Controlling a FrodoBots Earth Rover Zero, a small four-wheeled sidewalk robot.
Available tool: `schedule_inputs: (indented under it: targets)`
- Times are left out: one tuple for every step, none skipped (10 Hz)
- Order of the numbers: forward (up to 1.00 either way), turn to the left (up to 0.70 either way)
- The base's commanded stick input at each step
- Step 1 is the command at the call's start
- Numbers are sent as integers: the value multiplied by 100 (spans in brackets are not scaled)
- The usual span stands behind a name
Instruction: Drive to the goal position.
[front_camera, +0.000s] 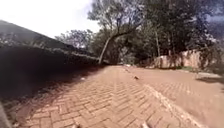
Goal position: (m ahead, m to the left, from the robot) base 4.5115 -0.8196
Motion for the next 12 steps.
schedule_inputs:
  targets:
    - [70, 0]
    - [70, 0]
    - [70, 0]
    - [70, 0]
    - [70, 0]
    - [70, 0]
    - [70, 0]
    - [70, 0]
    - [70, 0]
    - [70, 0]
    - [70, 0]
    - [70, 0]
